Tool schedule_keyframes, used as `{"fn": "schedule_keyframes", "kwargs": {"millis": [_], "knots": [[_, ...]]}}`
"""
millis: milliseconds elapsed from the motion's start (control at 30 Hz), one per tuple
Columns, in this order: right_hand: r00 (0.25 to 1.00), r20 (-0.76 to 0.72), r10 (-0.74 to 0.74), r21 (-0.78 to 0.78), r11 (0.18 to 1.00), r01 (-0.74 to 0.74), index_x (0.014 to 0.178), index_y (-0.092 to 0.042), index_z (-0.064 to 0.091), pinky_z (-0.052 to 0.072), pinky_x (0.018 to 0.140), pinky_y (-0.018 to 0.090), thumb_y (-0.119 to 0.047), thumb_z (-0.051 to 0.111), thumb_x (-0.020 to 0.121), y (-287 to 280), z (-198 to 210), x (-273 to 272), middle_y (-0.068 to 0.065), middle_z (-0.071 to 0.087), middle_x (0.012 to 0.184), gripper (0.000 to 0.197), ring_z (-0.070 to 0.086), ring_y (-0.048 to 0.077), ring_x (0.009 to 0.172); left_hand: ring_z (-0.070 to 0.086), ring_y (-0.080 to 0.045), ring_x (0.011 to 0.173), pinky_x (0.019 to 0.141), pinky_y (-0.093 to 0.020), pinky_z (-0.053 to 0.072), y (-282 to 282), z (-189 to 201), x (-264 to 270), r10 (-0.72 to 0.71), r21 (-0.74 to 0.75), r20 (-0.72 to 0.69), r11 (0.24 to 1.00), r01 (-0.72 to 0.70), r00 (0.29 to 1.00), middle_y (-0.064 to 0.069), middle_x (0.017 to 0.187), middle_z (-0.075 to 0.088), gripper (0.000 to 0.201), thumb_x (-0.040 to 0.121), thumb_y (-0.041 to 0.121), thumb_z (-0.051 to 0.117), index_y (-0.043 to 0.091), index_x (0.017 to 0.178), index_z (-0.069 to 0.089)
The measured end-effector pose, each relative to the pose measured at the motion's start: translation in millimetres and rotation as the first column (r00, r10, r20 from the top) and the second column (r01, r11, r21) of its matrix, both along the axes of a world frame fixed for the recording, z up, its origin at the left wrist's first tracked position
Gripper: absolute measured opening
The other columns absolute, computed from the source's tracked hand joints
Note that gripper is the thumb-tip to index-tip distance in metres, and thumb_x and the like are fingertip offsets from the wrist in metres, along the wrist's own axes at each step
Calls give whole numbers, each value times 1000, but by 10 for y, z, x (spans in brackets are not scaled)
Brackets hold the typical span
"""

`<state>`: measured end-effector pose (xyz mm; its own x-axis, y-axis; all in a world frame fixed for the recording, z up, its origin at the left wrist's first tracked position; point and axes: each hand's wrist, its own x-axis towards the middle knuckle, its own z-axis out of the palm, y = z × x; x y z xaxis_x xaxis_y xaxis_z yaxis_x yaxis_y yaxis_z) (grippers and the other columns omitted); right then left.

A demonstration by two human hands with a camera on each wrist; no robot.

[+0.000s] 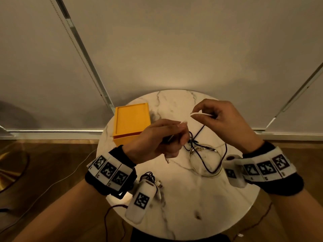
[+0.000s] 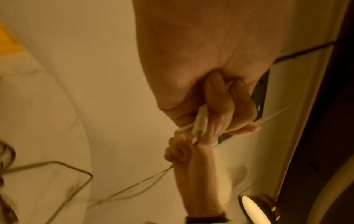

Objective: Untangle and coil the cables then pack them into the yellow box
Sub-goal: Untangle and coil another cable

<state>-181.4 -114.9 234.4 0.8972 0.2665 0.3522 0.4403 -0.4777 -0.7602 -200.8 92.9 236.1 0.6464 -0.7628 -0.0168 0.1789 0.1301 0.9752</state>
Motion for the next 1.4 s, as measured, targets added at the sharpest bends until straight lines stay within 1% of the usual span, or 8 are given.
{"fn": "schedule_keyframes", "kwargs": {"millis": [233, 433, 700, 833, 1000, 1133, 1267, 1400], "knots": [[946, -173, 275, 662, 744, -95, 84, -14, 74, 23, 44, 26, -25, 78, 70, -177, -56, 3, 1, 46, 52, 18, 30, 11, 41, 25, -9, 35, 46, -18, 36, 80, 67, -17, -128, -401, -205, 916, 36, 970, 4, 43, 31, 37, 100, 27, 31, 8, 86, 60], [978, -196, 73, 498, 867, 35, 94, -11, 75, 23, 42, 30, -12, 62, 89, 109, -168, -47, 21, 40, 56, 14, 30, 23, 45, 55, -7, 52, 70, -26, 54, 9, 128, 24, 79, -419, -42, 904, -89, 996, 3, 66, 59, 42, 97, 18, 29, 1, 118, 62], [903, -324, 282, 121, 959, -256, 134, -19, 43, 41, 46, 19, -6, 48, 97, 428, -345, -238, 4, 59, 60, 39, 53, 24, 40, 62, -30, 114, 103, -35, 43, 12, 58, 283, 378, -344, 74, 878, -332, 923, -12, 112, 70, 39, 102, 11, 29, -2, 136, 43], [943, -239, 233, -2, 971, -241, 125, -15, 53, 43, 50, 20, -9, 53, 96, 442, -304, -229, -2, 60, 58, 30, 52, 13, 40, 57, -25, 122, 104, -41, 42, -27, 2, 404, 400, -9, 545, 882, -472, 737, -3, 109, 72, 31, 100, 19, 39, 24, 118, 64], [994, 14, 105, -176, 979, -100, 112, -14, 67, 35, 57, 14, -10, 62, 90, 325, -287, -153, -17, 49, 54, 23, 52, 1, 51, 68, -13, 90, 78, -23, 49, -2, -113, 444, 2, 301, 896, 731, -612, 444, -6, 94, 74, 30, 101, 23, 41, 3, 108, 62], [986, 112, 122, -306, 948, -82, 104, -19, 64, 45, 59, 30, -19, 63, 90, 225, -259, -107, -15, 49, 58, 13, 45, 3, 51, 58, -16, 48, 54, -30, 47, 127, -90, 452, -90, 551, 742, 646, -528, 664, -1, 57, 61, 27, 102, 16, 41, 7, 82, 56], [989, 57, 138, -129, 983, -129, 92, -13, 67, 35, 55, 18, -20, 70, 87, 120, -177, 51, -5, 49, 54, 9, 43, 7, 51, 38, -16, 47, 52, -29, 39, 152, -12, 428, 26, 609, 417, 734, -301, 908, -1, 53, 41, 51, 101, 37, 42, -7, 89, 64], [985, 26, 168, 49, 984, -169, 87, -13, 71, 51, 66, 39, -16, 71, 86, 136, -141, 141, 4, 68, 74, 3, 62, 23, 69, 30, -16, 45, 49, -21, 37, 147, 110, 358, -128, 572, 203, 820, -11, 971, -8, 54, 32, 50, 102, 35, 40, -5, 100, 70]]}}
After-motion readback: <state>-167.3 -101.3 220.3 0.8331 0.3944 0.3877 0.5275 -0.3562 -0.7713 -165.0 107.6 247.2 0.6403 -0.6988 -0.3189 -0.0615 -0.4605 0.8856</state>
